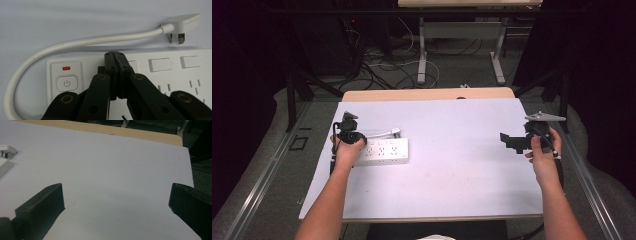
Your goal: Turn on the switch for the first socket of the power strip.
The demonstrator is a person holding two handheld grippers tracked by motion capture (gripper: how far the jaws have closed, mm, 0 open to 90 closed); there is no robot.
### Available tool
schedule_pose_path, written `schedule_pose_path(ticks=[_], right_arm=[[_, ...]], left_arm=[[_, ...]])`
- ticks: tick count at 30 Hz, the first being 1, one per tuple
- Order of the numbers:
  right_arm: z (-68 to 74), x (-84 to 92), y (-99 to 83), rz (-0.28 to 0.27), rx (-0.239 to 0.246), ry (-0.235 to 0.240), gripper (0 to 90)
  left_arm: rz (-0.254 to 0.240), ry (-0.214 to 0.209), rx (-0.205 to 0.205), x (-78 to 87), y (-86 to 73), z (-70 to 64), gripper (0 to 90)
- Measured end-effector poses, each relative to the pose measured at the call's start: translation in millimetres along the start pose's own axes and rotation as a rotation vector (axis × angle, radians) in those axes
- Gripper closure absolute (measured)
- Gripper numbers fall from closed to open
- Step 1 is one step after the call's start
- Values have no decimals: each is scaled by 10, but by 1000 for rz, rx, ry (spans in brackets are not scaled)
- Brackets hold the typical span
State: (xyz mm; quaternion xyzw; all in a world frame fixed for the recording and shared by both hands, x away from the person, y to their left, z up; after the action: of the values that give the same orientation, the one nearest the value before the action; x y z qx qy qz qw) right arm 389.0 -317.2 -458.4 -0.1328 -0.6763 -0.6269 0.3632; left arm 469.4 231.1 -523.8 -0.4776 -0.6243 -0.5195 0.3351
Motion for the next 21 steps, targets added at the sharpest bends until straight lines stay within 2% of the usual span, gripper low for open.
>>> schedule_pose_path(ticks=[10, 14, 15, 16, 17, 21], right_arm=[[6, 4, 0, 4, -3, -5, 0], [1, 1, -2, 0, -6, -2, 0], [-1, 5, -3, 4, -6, -7, 0], [-3, 2, -4, 2, -7, -8, 0], [-3, -2, -5, -3, -9, -11, 0], [-4, -1, -6, -2, -9, -11, 0]], left_arm=[[-10, 0, -9, 0, -11, 3, 900], [-46, 1, -20, -12, -45, 6, 900], [-41, -4, -29, -5, -52, 10, 900], [-61, -5, -28, -15, -62, 12, 900], [-54, -12, -32, -6, -68, 20, 900], [-94, -13, -33, -17, -104, 22, 900]])
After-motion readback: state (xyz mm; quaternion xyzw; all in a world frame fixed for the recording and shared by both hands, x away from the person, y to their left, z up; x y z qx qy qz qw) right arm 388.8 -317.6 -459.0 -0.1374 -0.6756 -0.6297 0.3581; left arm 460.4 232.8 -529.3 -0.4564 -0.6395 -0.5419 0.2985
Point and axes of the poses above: each handheld gripper's, and its own axes: x roughly backward along the jaws, y roughly out of its top, z roughly to its left, the point moved 1 cm from there along -x, roughly forward along the jaws, and after that the axes turned 7 degrees about z, right-handed, at the moved point
